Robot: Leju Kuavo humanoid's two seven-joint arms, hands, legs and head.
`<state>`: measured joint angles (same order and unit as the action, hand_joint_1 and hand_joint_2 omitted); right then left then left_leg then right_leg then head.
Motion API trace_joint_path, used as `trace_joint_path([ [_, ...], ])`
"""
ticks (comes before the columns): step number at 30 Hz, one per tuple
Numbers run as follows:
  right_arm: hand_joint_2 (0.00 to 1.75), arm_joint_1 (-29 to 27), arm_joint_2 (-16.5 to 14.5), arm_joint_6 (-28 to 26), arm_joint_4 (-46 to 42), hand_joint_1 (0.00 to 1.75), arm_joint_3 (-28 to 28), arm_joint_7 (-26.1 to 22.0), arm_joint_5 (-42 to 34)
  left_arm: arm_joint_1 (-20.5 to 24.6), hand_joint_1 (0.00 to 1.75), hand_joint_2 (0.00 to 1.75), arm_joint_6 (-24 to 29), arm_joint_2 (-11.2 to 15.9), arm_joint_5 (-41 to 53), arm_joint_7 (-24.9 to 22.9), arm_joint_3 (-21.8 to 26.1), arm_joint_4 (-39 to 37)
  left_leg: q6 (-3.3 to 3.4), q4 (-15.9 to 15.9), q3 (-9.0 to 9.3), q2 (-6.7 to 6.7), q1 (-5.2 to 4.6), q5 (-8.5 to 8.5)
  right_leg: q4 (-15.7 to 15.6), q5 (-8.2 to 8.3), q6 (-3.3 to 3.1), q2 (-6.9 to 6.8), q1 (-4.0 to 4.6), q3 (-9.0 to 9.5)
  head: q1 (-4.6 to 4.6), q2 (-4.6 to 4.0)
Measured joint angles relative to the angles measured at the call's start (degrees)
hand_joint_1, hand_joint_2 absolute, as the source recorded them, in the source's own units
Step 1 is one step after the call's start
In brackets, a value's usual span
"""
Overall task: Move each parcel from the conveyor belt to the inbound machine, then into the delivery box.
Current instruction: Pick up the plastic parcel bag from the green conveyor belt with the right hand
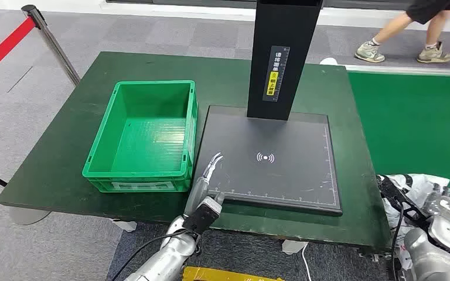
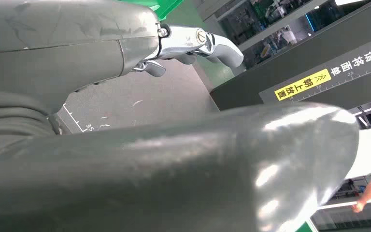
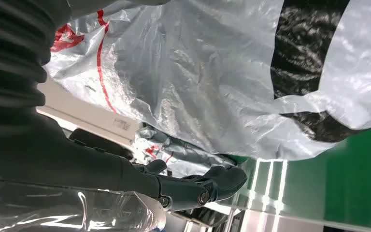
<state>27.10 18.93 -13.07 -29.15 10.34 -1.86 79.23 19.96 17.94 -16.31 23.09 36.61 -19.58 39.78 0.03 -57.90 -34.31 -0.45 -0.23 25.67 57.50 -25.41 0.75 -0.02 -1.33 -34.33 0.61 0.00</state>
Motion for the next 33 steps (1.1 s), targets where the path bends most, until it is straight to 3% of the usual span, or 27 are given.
trace_joint_path([
  [13,1.75,-0.2,-0.7,7.0,1.2,0.0,0.1,-8.1,-11.8,-0.2,0.0,0.0,-0.1,0.2,0.6,-0.1,0.0,0.0,0.0,0.0,0.12,0.09,0.04,0.01,0.0,0.0,0.0,0.14,0.05,0.04,0.0,0.0],
  [20,1.75,-0.3,-0.8,9.9,1.5,0.0,0.6,-9.8,-15.3,-0.5,0.0,0.0,-0.1,0.4,0.6,-0.1,0.0,0.0,0.0,0.0,0.2,0.11,0.07,0.02,0.0,0.0,-0.01,0.14,0.13,0.11,-0.01,0.0],
  [21,1.75,-0.3,-0.8,10.5,1.5,0.07,0.6,-10.1,-15.7,-0.5,0.0,0.0,-0.1,0.4,0.6,-0.1,0.0,0.0,0.0,0.0,0.21,0.11,0.07,0.02,0.0,0.0,-0.01,0.14,0.14,0.12,-0.01,0.0],
  [25,1.75,-0.6,-0.9,12.7,1.5,1.75,0.6,-11.4,-17.2,-0.6,0.0,0.0,0.0,0.6,0.7,-0.1,0.0,0.1,-0.03,0.0,0.29,0.15,0.08,0.04,0.0,0.0,-0.01,0.18,0.17,0.19,-0.01,0.0],
  [33,1.75,-1.3,-0.9,13.5,0.5,1.75,0.6,-12.5,-19.2,-0.7,0.0,0.0,0.1,1.1,1.2,-0.1,0.1,0.2,-0.1,0.0,0.48,0.2,0.2,0.14,-0.1,-0.01,-0.02,0.24,0.22,0.4,-0.01,0.0],
])
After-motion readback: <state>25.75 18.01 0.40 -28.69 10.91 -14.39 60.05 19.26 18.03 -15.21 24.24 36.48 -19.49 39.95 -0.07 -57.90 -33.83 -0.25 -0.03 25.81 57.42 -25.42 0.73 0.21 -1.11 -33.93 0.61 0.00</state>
